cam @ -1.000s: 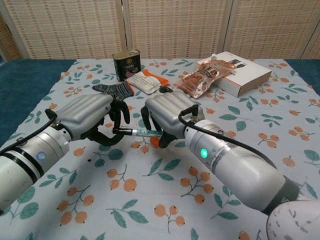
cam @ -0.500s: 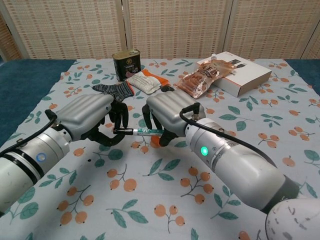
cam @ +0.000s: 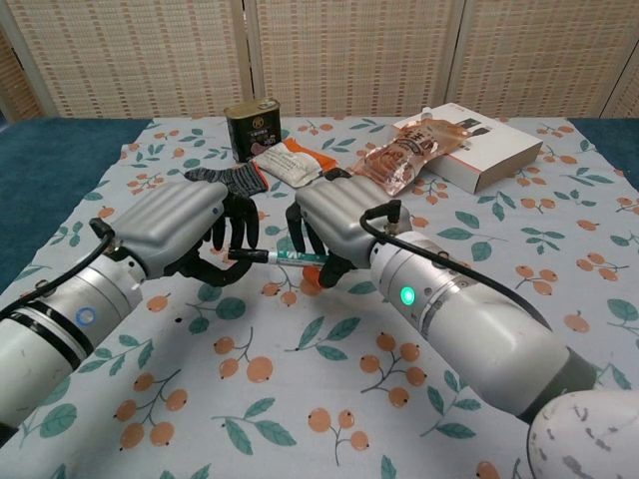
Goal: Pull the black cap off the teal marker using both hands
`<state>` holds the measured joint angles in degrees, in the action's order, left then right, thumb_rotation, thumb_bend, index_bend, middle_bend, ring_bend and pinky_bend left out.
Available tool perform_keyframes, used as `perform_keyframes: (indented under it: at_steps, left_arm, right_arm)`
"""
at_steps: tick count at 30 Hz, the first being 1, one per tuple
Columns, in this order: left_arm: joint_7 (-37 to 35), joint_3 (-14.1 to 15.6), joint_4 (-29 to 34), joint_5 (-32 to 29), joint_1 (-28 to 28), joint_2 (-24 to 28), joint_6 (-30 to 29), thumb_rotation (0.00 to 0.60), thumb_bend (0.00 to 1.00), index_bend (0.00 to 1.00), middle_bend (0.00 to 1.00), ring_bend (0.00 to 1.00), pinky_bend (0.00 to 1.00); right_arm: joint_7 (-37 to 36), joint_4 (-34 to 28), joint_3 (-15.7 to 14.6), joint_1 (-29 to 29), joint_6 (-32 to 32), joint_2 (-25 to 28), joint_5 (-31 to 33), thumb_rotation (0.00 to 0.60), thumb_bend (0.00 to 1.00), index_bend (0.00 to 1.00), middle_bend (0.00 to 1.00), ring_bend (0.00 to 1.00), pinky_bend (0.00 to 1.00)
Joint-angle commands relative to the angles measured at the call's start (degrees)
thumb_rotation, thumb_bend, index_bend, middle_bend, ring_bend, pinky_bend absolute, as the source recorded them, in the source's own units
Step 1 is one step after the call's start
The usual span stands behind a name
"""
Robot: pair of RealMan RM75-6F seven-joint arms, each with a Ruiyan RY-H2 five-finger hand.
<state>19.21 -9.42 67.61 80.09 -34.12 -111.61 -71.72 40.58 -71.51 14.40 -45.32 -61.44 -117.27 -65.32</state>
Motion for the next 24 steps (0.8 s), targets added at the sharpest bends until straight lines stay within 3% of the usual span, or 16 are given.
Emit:
perform_keyframes:
  at_steps: [1,7,24]
  left_arm:
    - [-0.72,-0.08,-1.19,0.93,-0.01,-0.82,-1.08,0.6,0.7,0.77,0.88,0.63,0.48]
    - [-2.16,-0.22,-2.21,1.11,0.16,-1.31,-1.43,0.6,0.72,0.81,0.93,0.69,0.47]
    - [-9.09,-1.96,-2.25,0.65,0.26,-0.08,-1.3,0.6,0.82,0.82,0.96,0.72,0.47]
  right_arm:
    - [-0.21,-0.27,0.19,0.05,-0.06,0.07,0.22,0.6,0.37,0.96,0.82,0.49,0.0]
    - [-0.37,-0.43,0.41,-0.07,-0.39,0.27,0.2,0.6,0.37,0.96,0.82,0.49,0.0]
    - [-0.62,-3.37,0.6,0.51,-1.36,2.99,0.7,0.6,0.37,0.96,0.82,0.49,0.0]
